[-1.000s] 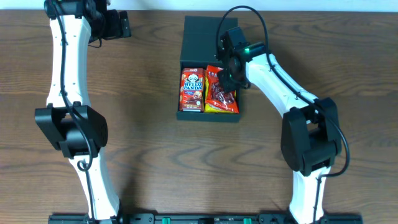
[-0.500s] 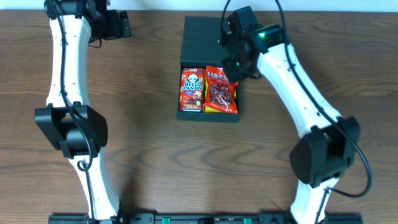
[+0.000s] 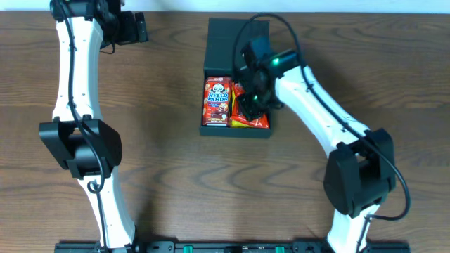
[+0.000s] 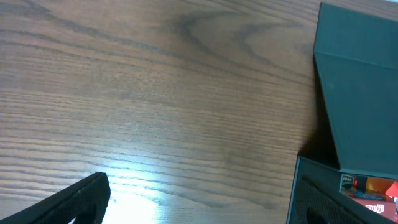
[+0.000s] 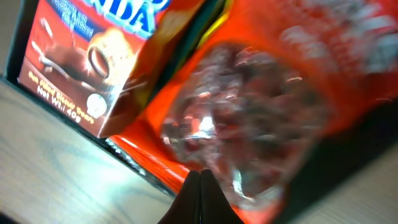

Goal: Pack container
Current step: 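Press the bags down into the box with the right gripper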

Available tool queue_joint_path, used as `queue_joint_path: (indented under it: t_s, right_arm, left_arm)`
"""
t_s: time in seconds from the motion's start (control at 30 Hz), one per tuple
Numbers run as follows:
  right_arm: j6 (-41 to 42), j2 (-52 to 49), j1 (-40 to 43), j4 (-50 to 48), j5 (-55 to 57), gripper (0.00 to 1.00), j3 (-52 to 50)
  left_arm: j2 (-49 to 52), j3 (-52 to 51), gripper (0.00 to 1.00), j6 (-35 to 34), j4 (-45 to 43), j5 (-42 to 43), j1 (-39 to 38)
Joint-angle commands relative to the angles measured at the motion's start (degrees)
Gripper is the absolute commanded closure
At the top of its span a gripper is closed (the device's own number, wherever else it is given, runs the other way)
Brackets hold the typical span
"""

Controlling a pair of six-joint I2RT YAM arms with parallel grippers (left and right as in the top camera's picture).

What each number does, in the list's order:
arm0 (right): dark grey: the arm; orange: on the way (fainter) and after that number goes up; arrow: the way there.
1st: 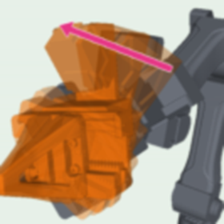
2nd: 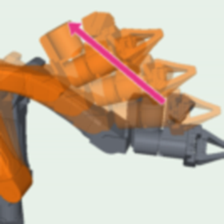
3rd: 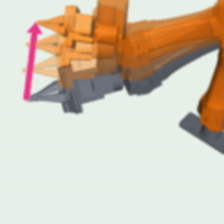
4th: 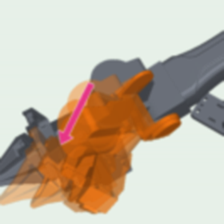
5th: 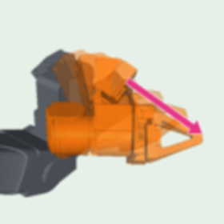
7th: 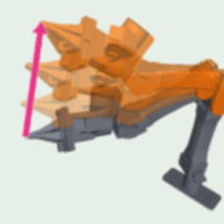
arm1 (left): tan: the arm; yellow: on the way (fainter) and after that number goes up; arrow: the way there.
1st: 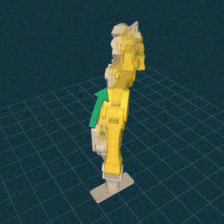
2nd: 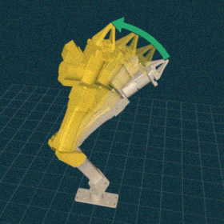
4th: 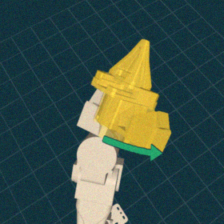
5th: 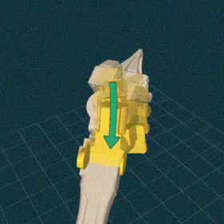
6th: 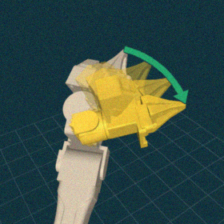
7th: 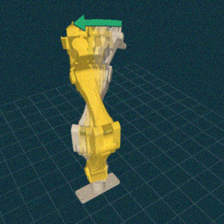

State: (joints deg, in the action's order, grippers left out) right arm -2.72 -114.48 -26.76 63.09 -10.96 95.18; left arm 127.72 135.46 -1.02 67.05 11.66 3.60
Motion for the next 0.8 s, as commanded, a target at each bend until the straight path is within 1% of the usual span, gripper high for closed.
queue_joint_path:
  t_s: [0.0,0.17,0.3,0.47,0.63,0.77]
  right_arm:
    - [0.15,0.00,-0.26,-2.36,-1.29,0.99,-3.52]
    - [1.57,-0.02,-0.22,-9.53,-0.94,0.98,-11.56]
    - [2.05,0.00,-0.22,-10.84,-0.87,0.98,-13.31]
    - [2.03,0.39,-0.22,-9.88,-0.92,0.98,-11.13]
    - [2.03,3.96,0.59,-7.43,-0.83,0.99,-4.96]
    - [2.03,8.90,4.22,-11.15,-0.87,0.98,-2.01]
  left_arm:
    - [0.52,-0.37,0.05,0.79,0.04,-0.02,0.15]
    - [0.52,-0.37,0.05,0.59,0.20,0.00,0.13]
    - [0.52,-0.37,0.05,0.35,0.42,0.02,0.13]
    - [0.52,-0.37,0.05,-0.74,0.44,0.44,0.13]
    - [0.52,-0.37,0.05,-0.94,0.57,0.44,-0.17]
    - [0.52,-0.37,0.04,-0.92,0.13,0.44,-1.53]
